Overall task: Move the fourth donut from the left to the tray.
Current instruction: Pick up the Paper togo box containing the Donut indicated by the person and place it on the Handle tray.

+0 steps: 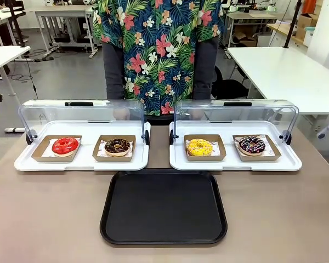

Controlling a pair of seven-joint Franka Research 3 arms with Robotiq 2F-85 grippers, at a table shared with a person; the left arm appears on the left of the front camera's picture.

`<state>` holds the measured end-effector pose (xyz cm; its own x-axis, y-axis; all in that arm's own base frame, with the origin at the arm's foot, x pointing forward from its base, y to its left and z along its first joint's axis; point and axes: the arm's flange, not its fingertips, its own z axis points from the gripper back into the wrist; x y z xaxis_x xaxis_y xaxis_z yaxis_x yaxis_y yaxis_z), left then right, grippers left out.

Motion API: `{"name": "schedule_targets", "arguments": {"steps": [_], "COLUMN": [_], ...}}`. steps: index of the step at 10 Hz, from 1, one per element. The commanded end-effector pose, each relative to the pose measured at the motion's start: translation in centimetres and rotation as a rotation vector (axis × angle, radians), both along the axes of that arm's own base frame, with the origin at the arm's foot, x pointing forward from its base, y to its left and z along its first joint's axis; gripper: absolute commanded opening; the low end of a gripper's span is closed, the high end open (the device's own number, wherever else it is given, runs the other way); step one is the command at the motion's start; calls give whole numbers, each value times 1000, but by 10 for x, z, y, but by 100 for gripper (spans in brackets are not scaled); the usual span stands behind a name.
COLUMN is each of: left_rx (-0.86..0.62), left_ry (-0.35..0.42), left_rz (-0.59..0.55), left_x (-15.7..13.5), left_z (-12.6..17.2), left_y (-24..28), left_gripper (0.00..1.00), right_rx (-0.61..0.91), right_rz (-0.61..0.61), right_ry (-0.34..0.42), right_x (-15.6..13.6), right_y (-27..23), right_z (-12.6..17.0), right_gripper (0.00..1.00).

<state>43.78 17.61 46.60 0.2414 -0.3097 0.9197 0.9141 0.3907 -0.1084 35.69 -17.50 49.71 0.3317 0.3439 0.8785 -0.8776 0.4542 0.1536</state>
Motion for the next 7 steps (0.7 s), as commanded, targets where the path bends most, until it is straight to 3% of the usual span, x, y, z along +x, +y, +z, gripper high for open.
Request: {"name": "schedule_targets", "arguments": {"steps": [1,7], "left_rx": [9,9], "left_ry": [1,1], "left_rz": [-2,-2], "left_x": [0,0], "left_z": [1,1], "left_y": [0,0], "left_gripper": [100,100], "right_rx": [14,14], "right_rz": [7,7], "right_ry": [-34,-34], "right_x": [3,3], "right_y": [0,0], "right_z": [2,2], "right_gripper": [100,100]}}
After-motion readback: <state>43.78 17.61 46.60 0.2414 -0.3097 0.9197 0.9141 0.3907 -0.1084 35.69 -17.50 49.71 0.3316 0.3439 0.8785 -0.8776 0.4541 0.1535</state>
